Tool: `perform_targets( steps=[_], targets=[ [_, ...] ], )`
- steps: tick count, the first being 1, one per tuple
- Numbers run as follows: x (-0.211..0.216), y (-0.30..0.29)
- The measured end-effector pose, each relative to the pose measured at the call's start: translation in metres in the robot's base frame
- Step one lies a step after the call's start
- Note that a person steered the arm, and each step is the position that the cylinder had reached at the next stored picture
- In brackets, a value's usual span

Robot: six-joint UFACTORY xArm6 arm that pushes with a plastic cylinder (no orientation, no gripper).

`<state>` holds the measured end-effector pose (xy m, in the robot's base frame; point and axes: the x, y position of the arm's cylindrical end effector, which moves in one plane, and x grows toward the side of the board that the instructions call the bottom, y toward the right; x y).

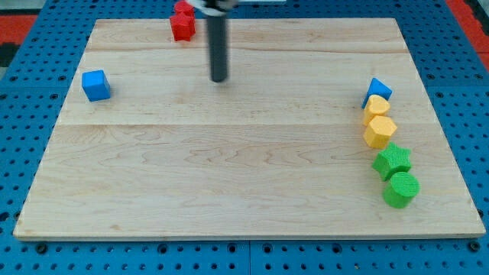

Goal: Push the blue cube to top of the blue triangle

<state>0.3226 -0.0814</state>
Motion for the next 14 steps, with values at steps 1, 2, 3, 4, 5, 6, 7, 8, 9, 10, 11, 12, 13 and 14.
perform_targets(
  steps=[1, 2, 3, 4, 5, 6, 7, 8, 9, 10, 11, 12, 13, 14],
  targets=[
    [-0.031, -0.094],
    [-0.032, -0.22],
    [-0.025, -0.224],
    [0.016, -0.223],
    [0.052, -0.221],
    [0.065, -0.195],
    [0.04, -0.178],
    [0.026, -0.143],
    [0.026, -0.099],
    [0.017, -0.078],
    [0.007, -0.062],
    [0.007, -0.019],
    [0.006, 0.01],
    [0.004, -0.009]
  ],
)
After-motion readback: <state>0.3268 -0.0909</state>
